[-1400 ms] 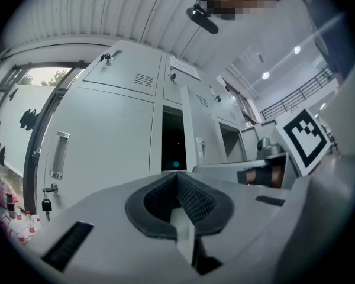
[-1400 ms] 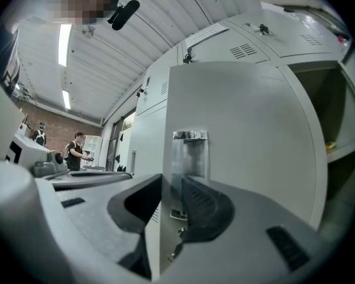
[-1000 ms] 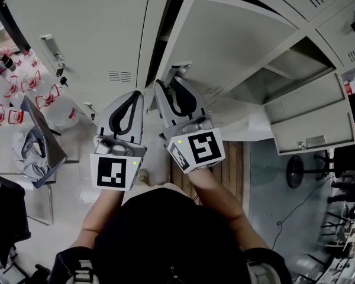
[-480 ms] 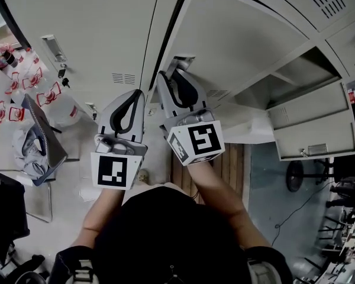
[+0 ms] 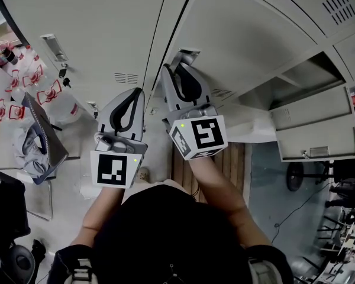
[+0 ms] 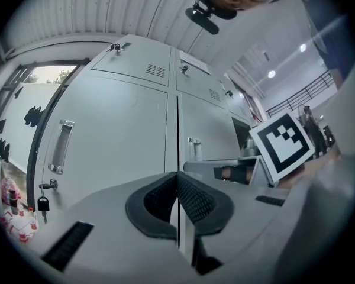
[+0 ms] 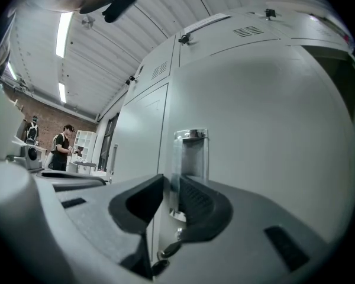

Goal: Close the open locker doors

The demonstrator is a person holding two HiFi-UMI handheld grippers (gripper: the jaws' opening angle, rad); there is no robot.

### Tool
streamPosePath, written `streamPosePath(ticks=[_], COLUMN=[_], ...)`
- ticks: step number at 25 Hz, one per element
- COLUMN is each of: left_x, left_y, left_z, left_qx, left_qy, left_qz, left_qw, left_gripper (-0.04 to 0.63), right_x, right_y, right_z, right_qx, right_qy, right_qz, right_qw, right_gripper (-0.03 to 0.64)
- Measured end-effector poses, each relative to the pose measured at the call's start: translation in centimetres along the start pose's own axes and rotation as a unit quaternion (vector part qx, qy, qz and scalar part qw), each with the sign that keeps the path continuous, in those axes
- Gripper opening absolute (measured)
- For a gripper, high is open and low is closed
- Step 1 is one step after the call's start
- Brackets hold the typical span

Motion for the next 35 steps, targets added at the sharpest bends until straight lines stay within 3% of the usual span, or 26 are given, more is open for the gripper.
streamPosePath(ticks=[25,35], left_x=[-0.3,1.3], left_y=[-0.6,0.0], left_z=[1.3,-0.4], left_qx=[0.006,0.000], left_qy=[0.010,-0.004], left_qz=[0.007,0.011], left_qw=[0.9999,0.9999], left_gripper=[0.002,0.002], right_x=[-1.6,-0.9], right_y=[-0.4,-0.3], right_z=[-1.0,-0.9], right_qx=[-0.018,0.002], right_qy=[-0.009,-0.030], right_qz=[-0.001,0.033], right_qw=[1.000,0.999], right_gripper=[0.064,0.081])
Point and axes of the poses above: the fingertips, and each gripper's own axes: x backward along the fingers, z to its left, y out of its top, the point moved 5 cm from there along x, backward along the fingers, and after that the axes turned 5 degrees about x, right-handed, at the moved point
